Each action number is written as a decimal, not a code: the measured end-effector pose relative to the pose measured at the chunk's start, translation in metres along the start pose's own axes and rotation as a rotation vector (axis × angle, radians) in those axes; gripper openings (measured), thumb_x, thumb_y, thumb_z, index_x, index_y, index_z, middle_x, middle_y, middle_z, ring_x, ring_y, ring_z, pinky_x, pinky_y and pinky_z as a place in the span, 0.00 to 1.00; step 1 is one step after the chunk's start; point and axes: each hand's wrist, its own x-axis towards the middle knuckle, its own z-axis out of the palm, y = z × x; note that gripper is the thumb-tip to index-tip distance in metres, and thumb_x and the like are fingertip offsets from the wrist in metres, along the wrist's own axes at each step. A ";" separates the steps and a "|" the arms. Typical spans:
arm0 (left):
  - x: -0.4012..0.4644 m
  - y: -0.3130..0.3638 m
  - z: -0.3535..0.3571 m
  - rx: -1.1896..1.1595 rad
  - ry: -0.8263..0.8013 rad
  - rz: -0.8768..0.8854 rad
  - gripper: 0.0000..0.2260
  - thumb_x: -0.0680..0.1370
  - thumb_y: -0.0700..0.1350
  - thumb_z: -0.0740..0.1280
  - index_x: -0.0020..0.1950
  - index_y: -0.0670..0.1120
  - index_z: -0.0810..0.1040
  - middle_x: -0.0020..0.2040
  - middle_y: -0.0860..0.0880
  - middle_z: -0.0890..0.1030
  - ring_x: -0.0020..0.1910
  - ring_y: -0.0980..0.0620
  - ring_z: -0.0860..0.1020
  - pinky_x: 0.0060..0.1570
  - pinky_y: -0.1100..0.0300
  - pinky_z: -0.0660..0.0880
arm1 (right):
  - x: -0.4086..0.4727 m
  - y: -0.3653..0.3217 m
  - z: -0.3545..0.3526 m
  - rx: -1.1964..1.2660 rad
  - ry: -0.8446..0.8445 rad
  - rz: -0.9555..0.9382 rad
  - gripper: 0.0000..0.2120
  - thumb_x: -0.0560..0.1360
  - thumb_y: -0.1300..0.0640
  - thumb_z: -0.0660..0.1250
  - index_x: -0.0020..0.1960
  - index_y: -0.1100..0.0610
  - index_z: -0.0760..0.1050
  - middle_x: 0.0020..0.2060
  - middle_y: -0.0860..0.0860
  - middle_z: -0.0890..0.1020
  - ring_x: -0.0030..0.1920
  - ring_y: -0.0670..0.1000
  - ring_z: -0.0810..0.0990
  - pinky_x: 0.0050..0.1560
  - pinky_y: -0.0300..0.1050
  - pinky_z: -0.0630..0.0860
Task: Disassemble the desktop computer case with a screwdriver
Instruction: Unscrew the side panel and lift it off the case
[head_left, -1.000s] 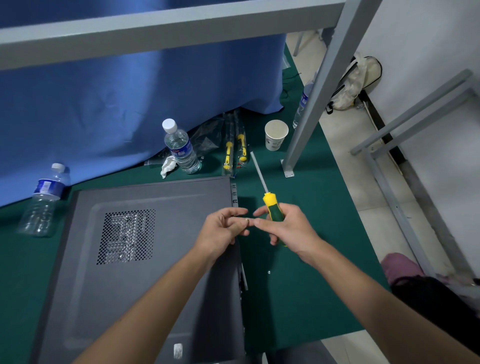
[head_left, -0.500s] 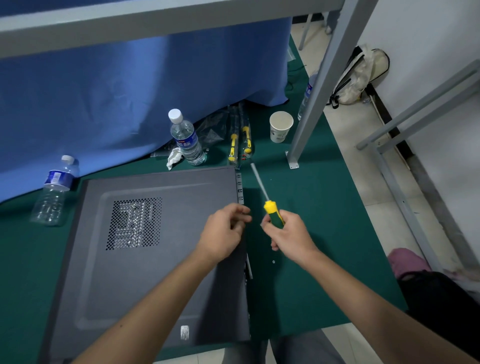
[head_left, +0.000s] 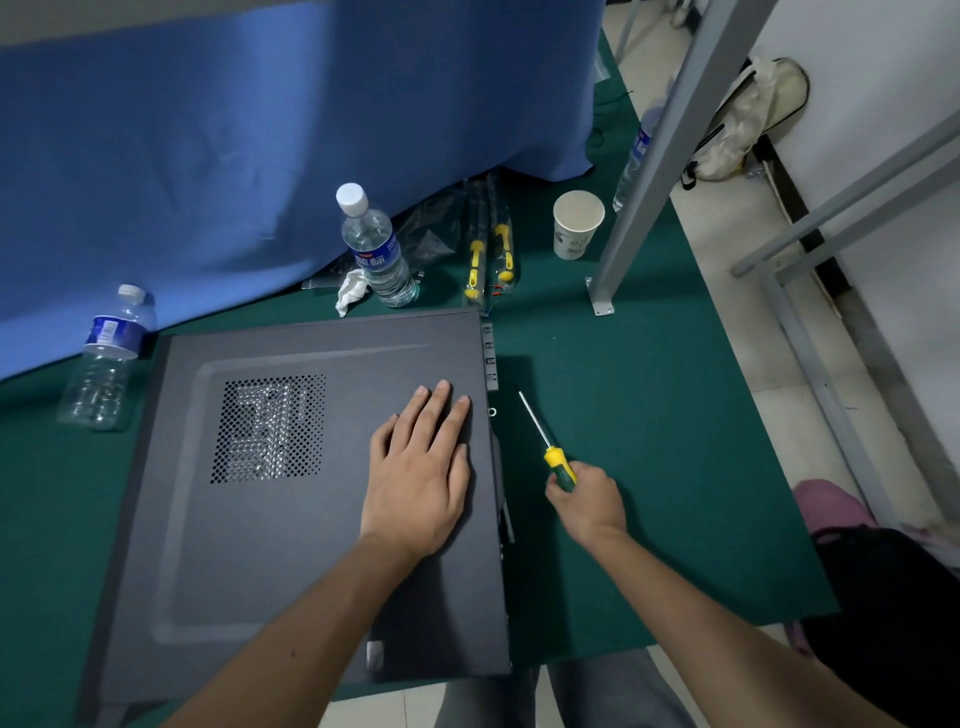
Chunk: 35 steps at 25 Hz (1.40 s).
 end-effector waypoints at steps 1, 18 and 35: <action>-0.001 -0.001 0.001 0.003 0.007 0.002 0.23 0.82 0.51 0.52 0.77 0.49 0.66 0.78 0.49 0.64 0.78 0.48 0.60 0.69 0.49 0.62 | 0.001 0.001 0.002 -0.025 0.012 0.002 0.14 0.76 0.54 0.67 0.33 0.54 0.69 0.26 0.48 0.73 0.26 0.50 0.70 0.27 0.41 0.65; -0.001 0.001 0.004 0.017 0.064 -0.007 0.23 0.81 0.52 0.52 0.76 0.49 0.69 0.76 0.48 0.66 0.76 0.48 0.62 0.69 0.49 0.63 | -0.059 0.030 0.003 0.468 -0.180 0.145 0.04 0.77 0.60 0.64 0.51 0.58 0.75 0.42 0.55 0.76 0.40 0.51 0.75 0.39 0.42 0.76; -0.003 -0.001 0.010 0.056 0.137 -0.070 0.22 0.80 0.56 0.53 0.72 0.52 0.71 0.69 0.45 0.71 0.69 0.44 0.66 0.61 0.46 0.65 | -0.043 0.024 0.012 0.043 0.006 -0.060 0.12 0.79 0.58 0.65 0.62 0.57 0.72 0.57 0.54 0.75 0.55 0.54 0.77 0.57 0.45 0.73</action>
